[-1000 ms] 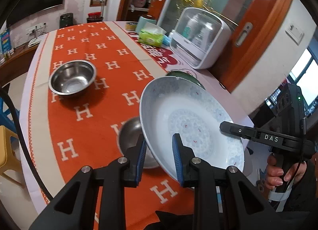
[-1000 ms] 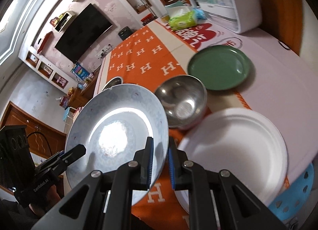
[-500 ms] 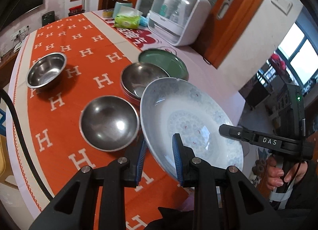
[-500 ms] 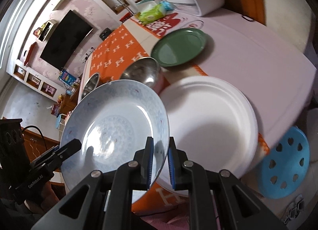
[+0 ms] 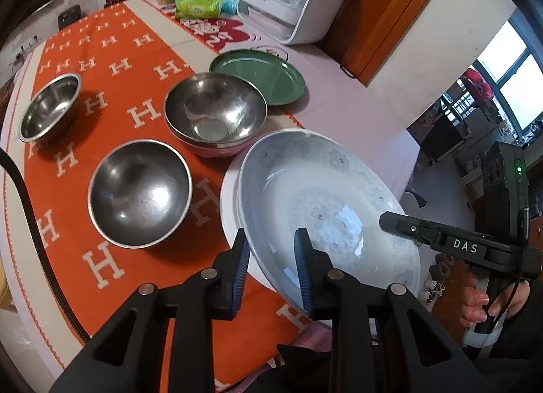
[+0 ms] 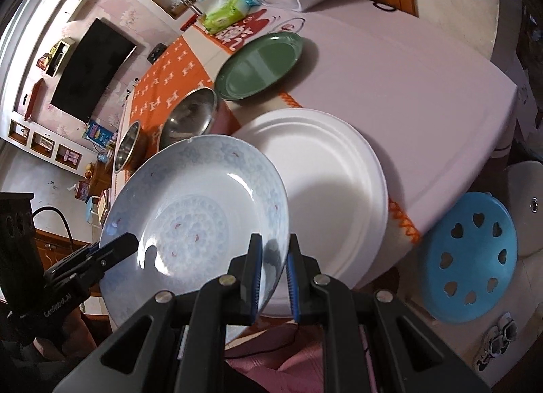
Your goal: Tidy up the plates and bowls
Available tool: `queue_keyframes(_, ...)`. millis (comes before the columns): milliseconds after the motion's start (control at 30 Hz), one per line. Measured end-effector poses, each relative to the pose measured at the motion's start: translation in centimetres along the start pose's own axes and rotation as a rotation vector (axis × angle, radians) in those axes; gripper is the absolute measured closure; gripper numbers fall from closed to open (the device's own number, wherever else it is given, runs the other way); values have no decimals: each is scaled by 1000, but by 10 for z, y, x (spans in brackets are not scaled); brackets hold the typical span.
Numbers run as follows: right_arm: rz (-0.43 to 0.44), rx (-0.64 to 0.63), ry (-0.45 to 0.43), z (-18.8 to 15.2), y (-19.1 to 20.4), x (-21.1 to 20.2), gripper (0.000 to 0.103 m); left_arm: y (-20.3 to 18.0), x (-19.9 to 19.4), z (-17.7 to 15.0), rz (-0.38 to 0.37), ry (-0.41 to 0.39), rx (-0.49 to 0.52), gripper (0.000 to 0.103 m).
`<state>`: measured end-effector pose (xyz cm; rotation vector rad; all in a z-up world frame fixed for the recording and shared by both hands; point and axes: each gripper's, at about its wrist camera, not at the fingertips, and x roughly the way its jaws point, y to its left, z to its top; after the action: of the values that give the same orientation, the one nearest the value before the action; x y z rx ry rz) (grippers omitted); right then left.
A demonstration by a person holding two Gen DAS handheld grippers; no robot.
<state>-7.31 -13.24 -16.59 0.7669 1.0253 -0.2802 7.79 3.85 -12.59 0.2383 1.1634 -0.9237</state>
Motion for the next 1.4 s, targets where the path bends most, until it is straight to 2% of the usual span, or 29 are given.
queue_keyframes(600, -82, 7, 161, 20, -42, 34, 89, -17, 78, 15, 50, 194, -50, 79)
queue_keyframes(900, -86, -46, 223, 35, -43, 53, 88, -16, 96, 19, 103, 219, -92, 79)
queue_keyframes(1267, -121, -93, 265, 58, -39, 69, 86, -9, 116, 26, 127, 267, -113, 78)
queue_keyframes(1400, -132, -110, 277, 58, -33, 71, 78, -12, 127, 27, 123, 312, -100, 71)
